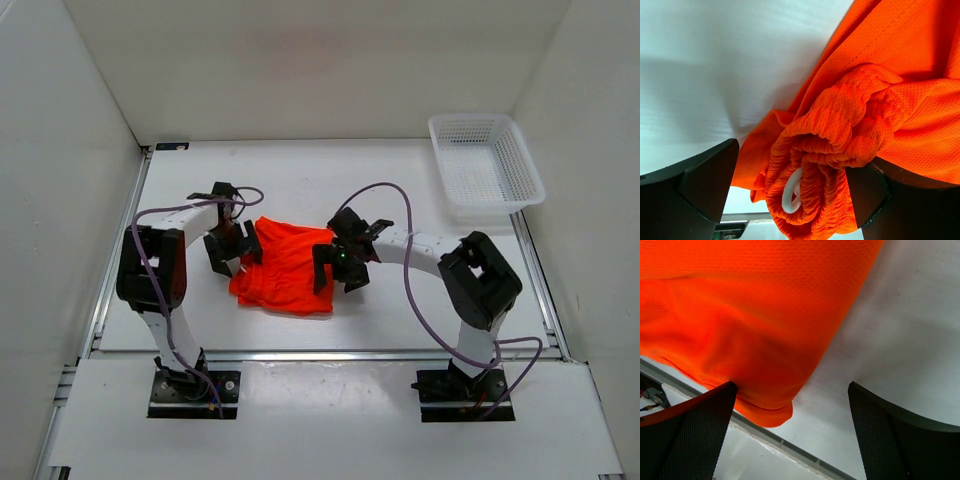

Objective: Fold and stack the shorts
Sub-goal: Fold the shorts

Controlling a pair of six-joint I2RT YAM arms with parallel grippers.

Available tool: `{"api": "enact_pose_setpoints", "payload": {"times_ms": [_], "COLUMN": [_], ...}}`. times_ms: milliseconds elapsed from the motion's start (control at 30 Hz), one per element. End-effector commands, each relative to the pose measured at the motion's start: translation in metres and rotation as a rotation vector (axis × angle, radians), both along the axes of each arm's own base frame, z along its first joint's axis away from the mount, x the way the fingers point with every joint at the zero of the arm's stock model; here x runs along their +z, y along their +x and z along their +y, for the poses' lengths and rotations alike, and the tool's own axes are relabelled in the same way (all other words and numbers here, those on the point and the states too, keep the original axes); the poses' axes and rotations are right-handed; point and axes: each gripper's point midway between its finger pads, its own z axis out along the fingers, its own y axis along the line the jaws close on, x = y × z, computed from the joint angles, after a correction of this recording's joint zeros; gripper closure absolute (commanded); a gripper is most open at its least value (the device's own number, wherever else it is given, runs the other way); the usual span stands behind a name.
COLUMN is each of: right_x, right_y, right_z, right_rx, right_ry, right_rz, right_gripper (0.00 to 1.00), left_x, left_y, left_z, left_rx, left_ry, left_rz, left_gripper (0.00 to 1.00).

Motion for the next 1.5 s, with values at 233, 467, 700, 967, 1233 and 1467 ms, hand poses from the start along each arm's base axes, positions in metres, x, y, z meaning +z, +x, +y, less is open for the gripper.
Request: {"api": "enact_pose_setpoints", "payload": {"times_ms": [233,467,700,967,1233,1467], "right_x": [-0.021,-0.012,0.005,0.094,0.177,0.21], "right_y": [0.017,0.053,0.113,0.129,0.09,0.033], "right_z": [0.007,-0.012,-0.05,-0.076,-0.168,-0.247], "right_rx": [-0.03,-0.126,-0.255,-0.319,-0.529,-0.697], "right_ry": [-0.028,-0.117,-0.201,-0.197,-0.249,-0.337], "right_rz": [-0.004,-0.111,-0.176,-0.392,-0.65,-0.761], "right_gripper": [0.26,0.7,0.68,0.0,0.0,0.0], "left_x": [-0.011,0.0,0.021,0.122,0.244,0.296], "left_y": [0.029,0.049,0.082,0.11,0.082,0.019], "left_z": [0.002,-0.01,-0.032,-0.024,-0.013,0.014], "left_rx": [-0.019,-0.032,-0.066,-0.056,-0.066,0.004], "left_ry": [0.039,-0.002,-0.033,0.014,0.02,0.039], "left_rz": [-0.045,-0.089,-0.146,-0.308,-0.571,-0.798], "left_gripper": [0.05,0.05,0.01,0.01,0.01,0.01]}}
